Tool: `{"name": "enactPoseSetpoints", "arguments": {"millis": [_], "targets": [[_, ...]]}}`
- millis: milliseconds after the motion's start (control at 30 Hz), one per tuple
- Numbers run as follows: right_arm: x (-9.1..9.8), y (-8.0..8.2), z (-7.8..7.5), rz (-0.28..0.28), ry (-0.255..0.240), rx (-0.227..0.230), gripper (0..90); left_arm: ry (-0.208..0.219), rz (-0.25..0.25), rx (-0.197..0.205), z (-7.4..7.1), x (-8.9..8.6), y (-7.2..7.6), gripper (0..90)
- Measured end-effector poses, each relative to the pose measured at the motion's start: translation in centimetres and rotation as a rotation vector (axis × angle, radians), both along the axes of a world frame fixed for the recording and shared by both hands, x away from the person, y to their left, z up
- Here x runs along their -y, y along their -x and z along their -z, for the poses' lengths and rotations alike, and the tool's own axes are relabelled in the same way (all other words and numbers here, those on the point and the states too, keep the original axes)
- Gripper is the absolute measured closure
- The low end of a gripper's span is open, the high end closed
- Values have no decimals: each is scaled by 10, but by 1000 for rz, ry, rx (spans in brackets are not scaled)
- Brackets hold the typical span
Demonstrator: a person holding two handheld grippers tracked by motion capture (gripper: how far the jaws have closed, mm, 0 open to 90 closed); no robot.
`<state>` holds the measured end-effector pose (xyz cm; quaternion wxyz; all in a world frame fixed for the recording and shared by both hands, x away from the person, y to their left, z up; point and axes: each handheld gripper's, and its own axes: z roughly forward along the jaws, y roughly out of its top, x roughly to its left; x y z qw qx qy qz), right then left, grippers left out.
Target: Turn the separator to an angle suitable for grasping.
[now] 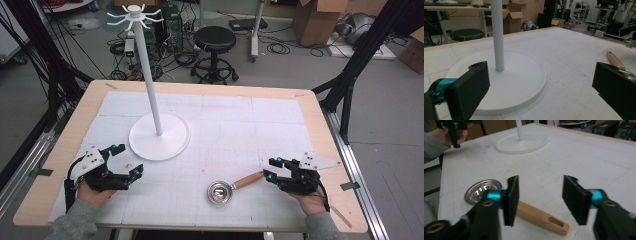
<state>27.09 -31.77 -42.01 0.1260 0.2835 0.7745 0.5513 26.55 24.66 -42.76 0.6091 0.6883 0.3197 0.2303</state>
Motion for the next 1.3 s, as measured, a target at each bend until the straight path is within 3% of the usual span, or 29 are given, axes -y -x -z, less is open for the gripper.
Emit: {"name": "enactPoseSetpoints", "arguments": {"millis": [67, 100, 333, 733, 1000, 1300], "targets": [[-1, 0, 0, -1, 14, -4, 608, -1, 0, -2, 0, 0, 0, 18], [-4, 0, 1, -1, 35, -12, 708, -2, -1, -3, 0, 0, 0, 18], [-10, 0, 4, -9, 90, -44, 898, -20, -1, -14, 2, 2, -1, 17], [-14, 2, 8, -42, 119, -62, 897, -23, 6, -20, 3, 2, -2, 18], [-10, -2, 16, -36, 129, -143, 898, -28, 4, -24, 3, 3, -2, 18], [-11, -4, 21, -32, 153, -191, 897, -35, 6, -26, 4, 4, -2, 18]]}}
